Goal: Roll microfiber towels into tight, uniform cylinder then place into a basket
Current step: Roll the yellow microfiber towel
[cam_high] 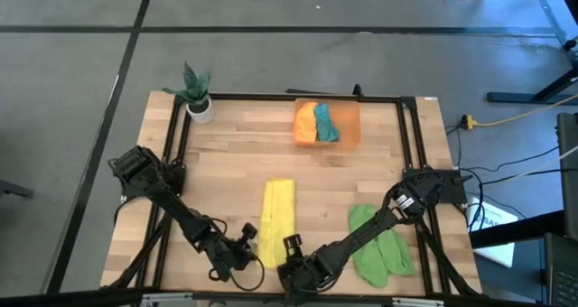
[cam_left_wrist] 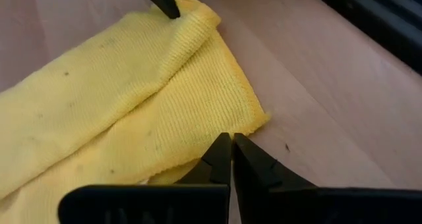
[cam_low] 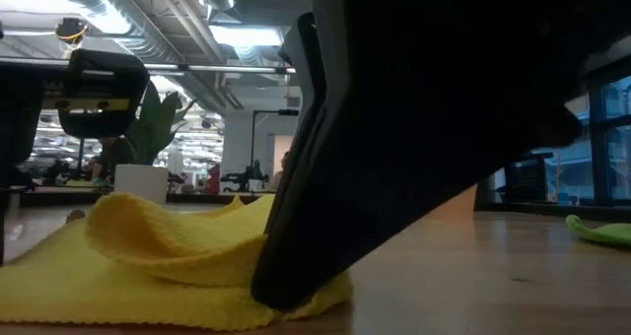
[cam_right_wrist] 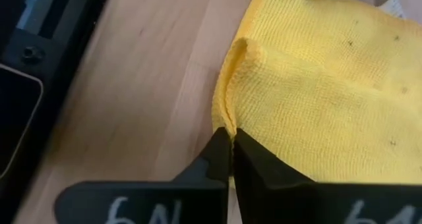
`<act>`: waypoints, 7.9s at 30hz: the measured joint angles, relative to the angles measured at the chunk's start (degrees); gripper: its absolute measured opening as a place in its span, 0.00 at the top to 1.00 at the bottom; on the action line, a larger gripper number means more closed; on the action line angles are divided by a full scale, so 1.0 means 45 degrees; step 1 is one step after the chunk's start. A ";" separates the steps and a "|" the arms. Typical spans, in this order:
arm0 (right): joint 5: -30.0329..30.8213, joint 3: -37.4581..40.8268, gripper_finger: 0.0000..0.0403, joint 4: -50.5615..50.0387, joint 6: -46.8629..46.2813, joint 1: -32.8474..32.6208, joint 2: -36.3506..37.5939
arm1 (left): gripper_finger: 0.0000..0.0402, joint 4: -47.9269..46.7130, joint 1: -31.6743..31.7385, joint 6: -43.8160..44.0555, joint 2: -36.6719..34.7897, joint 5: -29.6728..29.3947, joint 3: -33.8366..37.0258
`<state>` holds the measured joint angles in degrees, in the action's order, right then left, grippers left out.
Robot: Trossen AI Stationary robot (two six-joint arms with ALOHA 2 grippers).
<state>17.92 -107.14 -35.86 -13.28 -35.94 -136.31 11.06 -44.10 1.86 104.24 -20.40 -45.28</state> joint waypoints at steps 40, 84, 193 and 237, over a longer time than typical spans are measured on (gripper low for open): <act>0.2423 -0.1490 0.98 -0.3269 -0.4981 0.0469 0.0664 | 1.00 -0.7383 0.0466 0.7477 -0.0863 -0.2032 -0.3264; 0.1528 -0.1273 0.98 -0.6190 -0.6623 0.3544 0.0776 | 0.99 -0.9787 0.2837 0.7813 -0.0863 -0.2673 -0.3249; -0.2497 -0.0898 0.98 -0.2817 -0.1273 0.8985 -0.0035 | 0.99 -1.7016 0.1340 1.4511 -0.5703 0.1699 -0.1122; -0.7483 -0.0863 0.98 -0.2962 -0.2355 0.3971 -0.0118 | 0.98 -0.8677 0.2448 0.4999 -0.1772 -0.2578 -0.1117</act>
<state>-15.75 -111.02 -49.19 -23.88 -18.07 -136.84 -27.99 -33.08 24.35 96.27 -32.00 -50.30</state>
